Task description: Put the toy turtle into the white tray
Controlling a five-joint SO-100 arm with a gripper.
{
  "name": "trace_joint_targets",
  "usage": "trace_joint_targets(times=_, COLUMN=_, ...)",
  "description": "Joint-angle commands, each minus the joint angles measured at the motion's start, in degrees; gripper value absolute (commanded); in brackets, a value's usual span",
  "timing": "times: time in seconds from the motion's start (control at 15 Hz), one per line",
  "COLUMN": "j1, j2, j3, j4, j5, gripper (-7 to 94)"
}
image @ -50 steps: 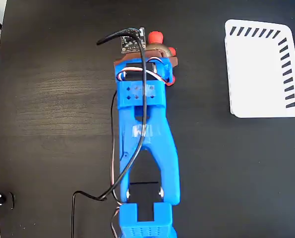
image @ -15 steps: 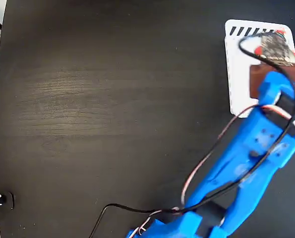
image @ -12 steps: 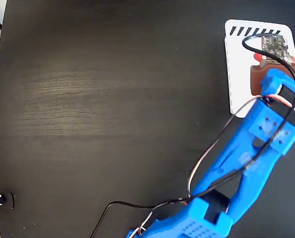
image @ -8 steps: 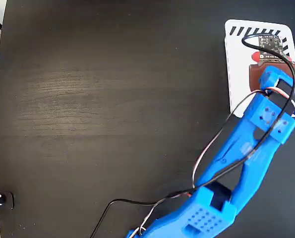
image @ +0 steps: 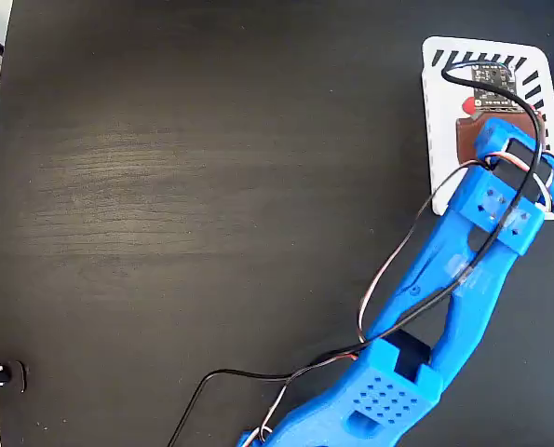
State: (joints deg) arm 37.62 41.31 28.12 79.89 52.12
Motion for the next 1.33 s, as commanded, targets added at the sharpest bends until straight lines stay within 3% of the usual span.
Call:
trace_joint_targets(times=0.0, j1=-0.5, j2=3.7, j3=-0.4, j4=-0.7, j5=0.2, gripper=51)
trace_joint_targets(times=0.47, j1=-0.8, j2=4.7, j3=1.6, j4=-1.0, j5=0.1, gripper=55)
trace_joint_targets(times=0.8, j1=-2.6, j2=15.0, j3=1.7, j4=1.7, j5=-0.5, gripper=29)
trace_joint_targets(times=0.87, j1=-3.5, j2=18.2, j3=2.5, j4=1.2, j5=-0.5, gripper=16)
trace_joint_targets(times=0.93, j1=-4.7, j2=21.3, j3=4.0, j4=0.4, j5=-0.6, gripper=-3)
trace_joint_targets(times=1.13, j1=-11.8, j2=34.8, j3=18.3, j4=-5.3, j5=-4.4, gripper=-4)
trace_joint_targets(times=1.27, j1=-18.2, j2=47.1, j3=35.1, j4=-15.3, j5=-9.1, gripper=-4)
